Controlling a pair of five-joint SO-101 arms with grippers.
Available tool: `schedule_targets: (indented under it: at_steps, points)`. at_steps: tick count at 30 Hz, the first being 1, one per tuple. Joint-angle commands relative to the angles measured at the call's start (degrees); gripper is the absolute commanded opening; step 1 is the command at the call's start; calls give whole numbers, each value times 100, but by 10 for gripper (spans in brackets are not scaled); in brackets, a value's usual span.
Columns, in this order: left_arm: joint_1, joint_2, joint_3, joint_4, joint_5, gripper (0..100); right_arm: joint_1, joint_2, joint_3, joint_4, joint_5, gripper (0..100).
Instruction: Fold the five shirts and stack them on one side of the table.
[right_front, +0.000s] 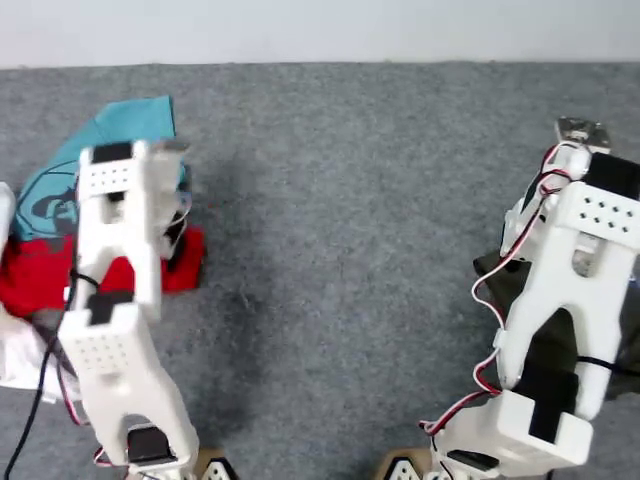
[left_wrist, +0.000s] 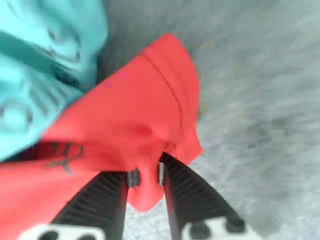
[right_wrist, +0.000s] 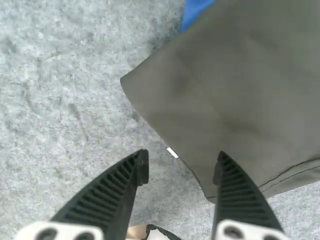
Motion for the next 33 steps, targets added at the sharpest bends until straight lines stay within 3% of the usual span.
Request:
schedule_targets:
  at_steps: [1, 11, 19, 24, 28, 33]
  points:
    - [967, -1424, -567, 97, 18, 12, 66, -295, 9, 145, 26, 218]
    - [3569, -2611, -2554, -123, 9, 12, 884, -295, 9, 66, -97, 130]
    - [4369, -2312, -4277, -88, 9, 12, 1068, -295, 9, 66, -97, 130]
    - [3982, -2242, -4356, -79, 9, 12, 1068, -295, 9, 75, -97, 129]
    - [2910, -2154, -4295, 44, 9, 12, 1068, -295, 9, 92, -88, 129]
    - [1451, -1741, -3327, 97, 9, 12, 1033, -295, 9, 92, -62, 129]
